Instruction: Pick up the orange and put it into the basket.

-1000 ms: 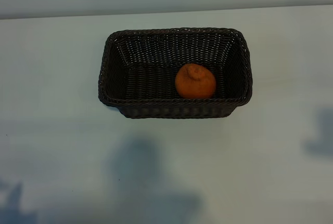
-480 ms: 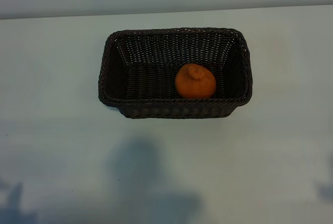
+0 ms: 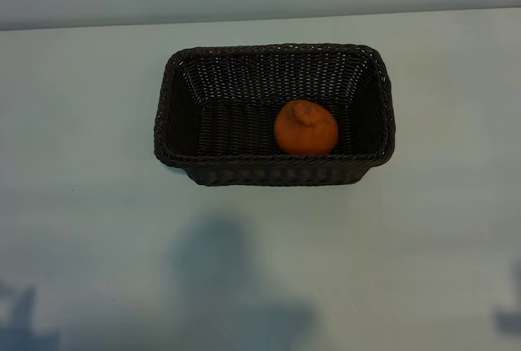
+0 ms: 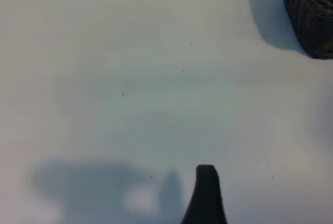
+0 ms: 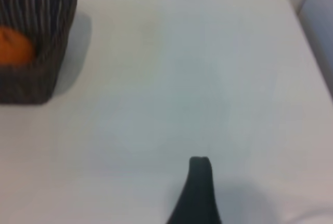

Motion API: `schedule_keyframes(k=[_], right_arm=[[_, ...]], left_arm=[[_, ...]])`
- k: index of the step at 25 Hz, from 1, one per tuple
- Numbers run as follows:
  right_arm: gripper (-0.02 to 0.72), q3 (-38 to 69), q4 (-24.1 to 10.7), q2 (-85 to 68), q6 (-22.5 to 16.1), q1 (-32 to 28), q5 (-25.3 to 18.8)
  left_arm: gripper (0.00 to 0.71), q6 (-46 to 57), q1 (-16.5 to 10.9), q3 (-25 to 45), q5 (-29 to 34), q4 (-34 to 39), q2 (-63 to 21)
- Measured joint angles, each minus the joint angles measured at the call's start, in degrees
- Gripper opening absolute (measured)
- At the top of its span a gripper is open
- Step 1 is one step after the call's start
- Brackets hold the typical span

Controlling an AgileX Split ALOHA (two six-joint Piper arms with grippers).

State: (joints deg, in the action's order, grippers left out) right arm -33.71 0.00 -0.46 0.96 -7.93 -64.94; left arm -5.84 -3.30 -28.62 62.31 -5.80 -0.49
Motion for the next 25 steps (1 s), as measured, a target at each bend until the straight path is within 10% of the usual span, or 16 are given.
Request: schedule_keyframes(k=[25], right_arm=[[0.594,5.77,-1.37,0.0,1.66,0.0,3.95]], left_arm=[[0.592,0.0,0.0,0.0,0.0,0.0,0.0]])
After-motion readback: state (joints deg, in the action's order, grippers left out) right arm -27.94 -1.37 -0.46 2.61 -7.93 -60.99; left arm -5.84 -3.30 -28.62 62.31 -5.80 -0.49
